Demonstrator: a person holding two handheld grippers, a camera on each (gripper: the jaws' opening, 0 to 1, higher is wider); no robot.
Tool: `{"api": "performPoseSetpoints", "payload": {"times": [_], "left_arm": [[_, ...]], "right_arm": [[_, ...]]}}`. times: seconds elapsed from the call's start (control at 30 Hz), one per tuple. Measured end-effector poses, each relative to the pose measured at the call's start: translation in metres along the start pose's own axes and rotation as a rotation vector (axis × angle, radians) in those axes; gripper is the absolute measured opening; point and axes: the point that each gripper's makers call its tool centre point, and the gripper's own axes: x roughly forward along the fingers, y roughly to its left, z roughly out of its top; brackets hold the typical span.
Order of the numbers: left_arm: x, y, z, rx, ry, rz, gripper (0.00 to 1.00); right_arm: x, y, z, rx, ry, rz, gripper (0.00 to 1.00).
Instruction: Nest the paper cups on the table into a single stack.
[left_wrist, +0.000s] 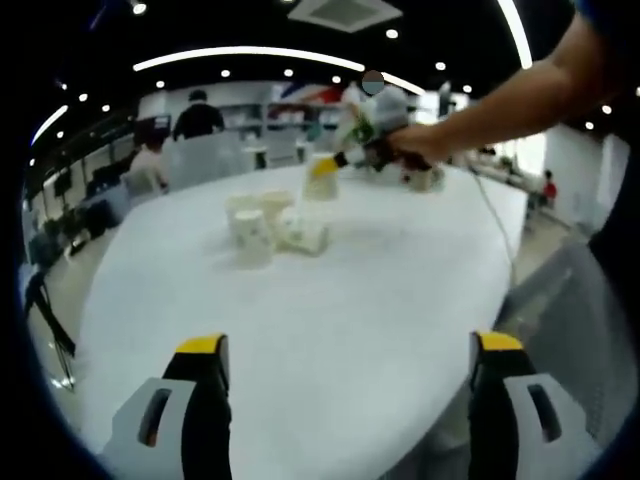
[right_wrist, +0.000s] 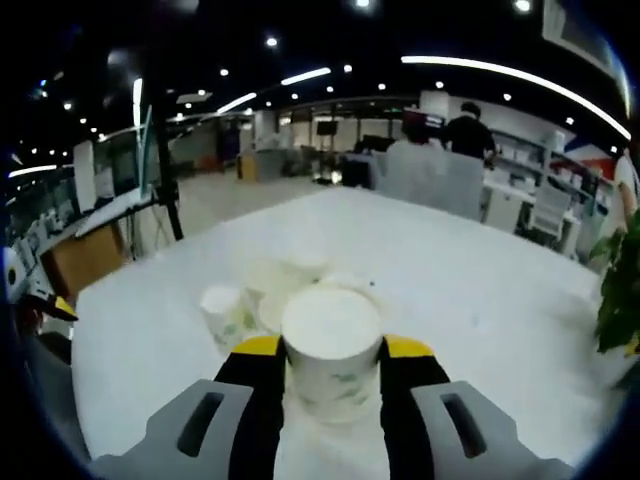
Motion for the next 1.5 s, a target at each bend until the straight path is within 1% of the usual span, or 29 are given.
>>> {"api": "performPoseSetpoints", "payload": {"times": [0.2, 0.27, 0.3, 0.33, 0.43, 0.6, 0.73, 0.8, 0.97, 1.13, 1.33, 1.5], "left_arm": [[0.0, -0.001, 0.001, 0.004, -0.003, -0.003, 0.98], [0.0, 0.002, 0.002, -0.004, -0.005, 0.01, 0.97], [-0.003, 0.006, 0.008, 0.013, -0.037, 0.036, 0.96], [-0.004, 0.007, 0.008, 0.016, -0.037, 0.041, 0.94], [-0.004, 0.007, 0.006, 0.001, -0.034, 0.034, 0.95], [-0.003, 0.004, 0.008, 0.017, -0.04, 0.023, 0.97], [-0.004, 0.003, 0.01, 0.014, -0.047, 0.022, 0.98], [-0.004, 0.001, 0.012, -0.004, -0.06, 0.005, 0.98], [-0.004, -0.003, 0.011, 0.005, -0.057, -0.011, 0.98], [-0.004, -0.002, 0.012, -0.004, -0.064, -0.015, 0.98], [-0.004, -0.006, 0.013, -0.004, -0.068, -0.028, 0.98], [-0.005, -0.004, 0.015, -0.009, -0.073, -0.019, 0.98]], "right_arm": [[-0.007, 0.001, 0.005, -0.007, 0.0, 0.006, 0.34], [-0.008, 0.003, 0.006, -0.011, 0.0, 0.009, 0.34], [-0.009, 0.003, 0.006, -0.016, -0.001, 0.01, 0.34], [-0.009, 0.004, 0.006, -0.016, -0.001, 0.012, 0.34], [-0.012, 0.007, 0.007, -0.02, -0.003, 0.014, 0.34], [-0.017, 0.009, 0.01, -0.019, -0.011, 0.019, 0.34], [-0.021, 0.012, 0.011, -0.015, -0.017, 0.02, 0.34], [-0.025, 0.015, 0.011, -0.011, -0.016, 0.019, 0.34], [-0.032, 0.022, 0.013, -0.007, -0.026, 0.024, 0.34], [-0.04, 0.03, 0.014, 0.003, -0.029, 0.047, 0.34], [-0.046, 0.042, 0.019, -0.018, -0.034, 0.077, 0.34], [-0.047, 0.049, 0.018, -0.026, -0.03, 0.092, 0.34]]}}
